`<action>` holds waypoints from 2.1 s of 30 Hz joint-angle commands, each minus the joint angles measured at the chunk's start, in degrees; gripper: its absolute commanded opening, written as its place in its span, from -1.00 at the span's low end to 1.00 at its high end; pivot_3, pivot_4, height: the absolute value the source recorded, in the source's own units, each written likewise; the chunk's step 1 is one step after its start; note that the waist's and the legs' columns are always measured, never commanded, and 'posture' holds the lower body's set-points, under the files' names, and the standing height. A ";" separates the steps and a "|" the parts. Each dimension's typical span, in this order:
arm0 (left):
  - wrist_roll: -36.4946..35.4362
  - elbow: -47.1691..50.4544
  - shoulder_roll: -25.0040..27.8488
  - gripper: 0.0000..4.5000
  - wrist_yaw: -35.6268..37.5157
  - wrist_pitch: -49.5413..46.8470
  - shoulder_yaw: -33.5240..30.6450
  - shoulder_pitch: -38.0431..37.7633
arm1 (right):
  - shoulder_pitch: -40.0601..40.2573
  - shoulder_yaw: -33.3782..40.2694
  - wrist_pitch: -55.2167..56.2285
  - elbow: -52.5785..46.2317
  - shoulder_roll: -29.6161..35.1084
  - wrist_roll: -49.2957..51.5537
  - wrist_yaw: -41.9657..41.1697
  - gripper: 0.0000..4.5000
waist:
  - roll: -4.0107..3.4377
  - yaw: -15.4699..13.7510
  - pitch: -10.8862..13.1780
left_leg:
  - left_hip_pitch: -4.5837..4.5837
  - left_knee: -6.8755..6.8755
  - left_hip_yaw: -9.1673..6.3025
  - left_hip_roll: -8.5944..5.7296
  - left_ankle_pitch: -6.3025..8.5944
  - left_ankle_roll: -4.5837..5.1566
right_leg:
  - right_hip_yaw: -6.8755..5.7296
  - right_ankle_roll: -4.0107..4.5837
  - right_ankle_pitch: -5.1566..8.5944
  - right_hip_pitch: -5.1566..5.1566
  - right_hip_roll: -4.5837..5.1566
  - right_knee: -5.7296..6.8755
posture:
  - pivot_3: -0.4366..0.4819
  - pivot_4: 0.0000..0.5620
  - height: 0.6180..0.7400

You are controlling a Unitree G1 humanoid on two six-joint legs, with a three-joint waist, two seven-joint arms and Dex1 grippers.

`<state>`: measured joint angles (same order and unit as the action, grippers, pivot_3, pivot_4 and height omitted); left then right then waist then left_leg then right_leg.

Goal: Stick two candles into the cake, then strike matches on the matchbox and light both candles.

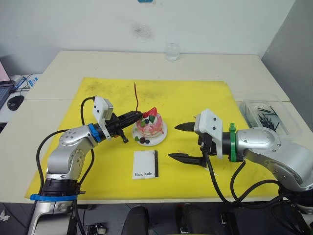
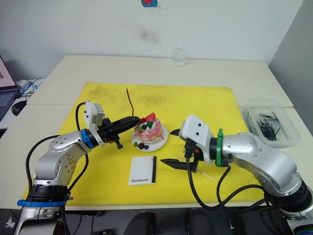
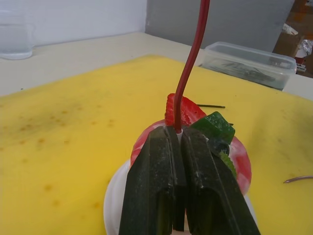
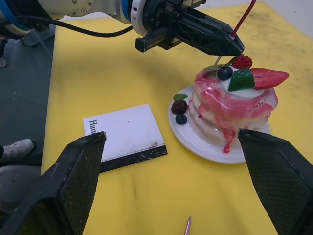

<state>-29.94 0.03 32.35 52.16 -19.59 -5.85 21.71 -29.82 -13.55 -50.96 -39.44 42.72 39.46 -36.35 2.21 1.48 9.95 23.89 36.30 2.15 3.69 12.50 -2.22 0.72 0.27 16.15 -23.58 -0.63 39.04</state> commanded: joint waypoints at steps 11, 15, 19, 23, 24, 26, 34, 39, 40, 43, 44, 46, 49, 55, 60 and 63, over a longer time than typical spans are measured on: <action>4.96 -1.49 -3.97 -1.00 -1.43 7.06 1.87 -4.68 | 0.43 1.82 0.01 -2.21 -0.43 -0.07 -0.41 0.99 | -0.02 -0.02 -0.03 | -0.07 0.20 -0.08 0.01 0.00 0.00 | -0.05 -0.06 -0.04 0.19 0.01 0.02 | -0.05 -0.47 0.82; 5.37 -2.92 -3.98 -1.00 -1.09 7.60 2.21 -5.51 | 0.78 1.86 0.08 -2.35 -0.46 -0.28 -0.35 0.99 | -0.02 -0.01 -0.03 | -0.06 0.39 -0.13 0.02 0.01 0.01 | -0.09 -0.11 -0.07 0.27 0.01 0.05 | -0.05 -0.47 0.82; 5.31 -4.25 -4.18 -1.00 -1.07 7.99 2.39 -5.47 | 1.14 2.01 0.22 -2.44 -0.41 -0.57 -0.31 0.99 | -0.03 -0.01 -0.05 | -0.07 0.51 -0.14 0.02 0.01 0.02 | -0.09 -0.18 -0.13 0.32 0.01 0.05 | -0.05 -0.47 0.82; 4.34 -4.58 -4.60 -1.00 -1.42 7.28 1.98 -4.17 | 1.28 2.13 0.24 -2.47 -0.52 -0.78 -0.32 0.99 | -0.03 -0.02 -0.06 | -0.07 0.57 -0.15 0.02 0.01 0.02 | -0.09 -0.22 -0.17 0.34 0.01 0.06 | -0.05 -0.47 0.82; 4.22 -4.68 -4.73 -1.00 -1.65 7.08 1.78 -3.74 | 1.33 2.18 0.26 -2.45 -0.55 -0.84 -0.33 0.99 | -0.03 -0.01 -0.06 | -0.07 0.58 -0.15 0.01 0.01 0.02 | -0.09 -0.24 -0.18 0.35 0.01 0.06 | -0.05 -0.47 0.82; 4.19 -5.02 -4.80 -0.85 -2.02 6.61 1.54 -3.15 | 1.39 2.16 0.28 -2.38 -0.60 -1.00 -0.32 1.00 | -0.03 -0.01 -0.06 | -0.07 0.58 -0.15 0.00 0.01 0.02 | -0.08 -0.25 -0.19 0.35 0.01 0.06 | -0.05 -0.47 0.82; 2.42 -1.91 -3.94 0.21 -2.62 3.69 -0.58 -2.03 | 1.56 2.20 0.28 -2.30 -0.87 -1.44 -0.17 1.00 | -0.03 -0.08 -0.06 | -0.04 0.59 -0.15 0.00 0.01 0.02 | -0.08 -0.26 -0.19 0.35 0.00 0.05 | -0.05 -0.47 0.82; 1.29 0.77 -1.41 0.96 -3.36 1.69 -3.78 -2.87 | 1.70 2.37 0.59 -1.88 -1.65 -1.79 0.16 1.00 | -0.03 0.00 -0.06 | -0.03 0.57 -0.15 0.01 0.01 0.02 | -0.07 -0.26 -0.19 0.32 0.01 0.03 | -0.05 -0.47 0.82; 0.95 1.31 -0.91 0.98 -3.71 1.24 -4.55 -2.98 | 1.71 2.35 0.78 -1.67 -1.86 -1.97 0.22 1.00 | -0.03 0.02 -0.06 | -0.03 0.57 -0.15 0.01 0.01 0.02 | -0.08 -0.26 -0.19 0.31 0.00 0.03 | -0.05 -0.47 0.82; 0.23 3.09 0.45 0.98 -4.54 0.15 -6.50 -3.10 | 1.59 2.54 1.57 -0.92 -3.12 -2.69 0.76 1.00 | -0.03 0.03 -0.05 | -0.02 0.56 -0.15 0.03 0.01 0.02 | -0.09 -0.26 -0.19 0.30 0.00 0.03 | -0.05 -0.47 0.82; -0.04 3.74 0.75 0.98 -4.80 -0.25 -6.94 -3.18 | 1.61 2.72 1.78 -0.81 -3.50 -2.96 0.85 1.00 | -0.03 0.03 -0.05 | -0.02 0.56 -0.16 0.02 0.01 0.02 | -0.09 -0.26 -0.19 0.30 0.00 0.04 | -0.05 -0.47 0.82; -0.82 6.17 2.55 0.98 -4.48 -1.53 -8.14 -3.66 | 1.48 3.29 2.52 -0.45 -4.38 -3.60 1.23 1.00 | -0.03 0.03 -0.05 | -0.02 0.57 -0.16 0.03 0.01 0.02 | -0.09 -0.26 -0.19 0.30 0.00 0.04 | -0.05 -0.47 0.82; -4.16 11.71 9.79 0.98 1.84 -7.53 -8.62 -6.64 | 1.80 5.00 5.39 -0.09 -5.63 -5.57 2.51 1.00 | -0.02 0.08 -0.04 | -0.01 0.56 -0.13 0.05 0.01 0.02 | -0.05 -0.25 -0.19 0.27 0.00 0.04 | -0.05 -0.47 0.82; -8.42 21.78 19.74 0.98 9.70 -12.97 -7.57 -12.12 | 6.60 11.84 4.50 -3.14 -1.62 -2.77 0.09 1.00 | -0.04 -0.23 0.00 | 0.01 0.48 -0.12 0.04 0.01 0.02 | -0.08 -0.22 -0.16 0.25 0.10 -0.02 | -0.05 -0.47 0.82; -8.68 30.50 18.02 0.98 10.03 -12.04 -2.04 -15.28 | 14.74 16.87 1.55 -6.45 6.60 -1.26 -2.56 1.00 | -0.07 -0.52 0.01 | -0.02 0.50 -0.06 -0.02 0.02 0.02 | -0.05 -0.20 -0.15 0.29 0.22 -0.04 | -0.05 -0.47 0.82; -8.07 32.89 15.27 0.98 9.08 -11.06 2.06 -15.37 | 19.74 16.65 0.12 -8.26 9.74 -2.52 -1.91 1.00 | -0.07 -0.65 0.01 | -0.04 0.50 -0.09 -0.01 0.01 0.02 | -0.07 -0.20 -0.15 0.30 0.21 -0.02 | -0.05 -0.47 0.82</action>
<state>-37.93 30.43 48.36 61.81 -31.98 -4.59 5.82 -10.55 1.84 -50.59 -45.15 51.95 37.15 -38.56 2.14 0.83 9.97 23.85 36.80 2.04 3.68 12.52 -2.19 0.64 0.07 16.00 -23.28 -0.43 39.03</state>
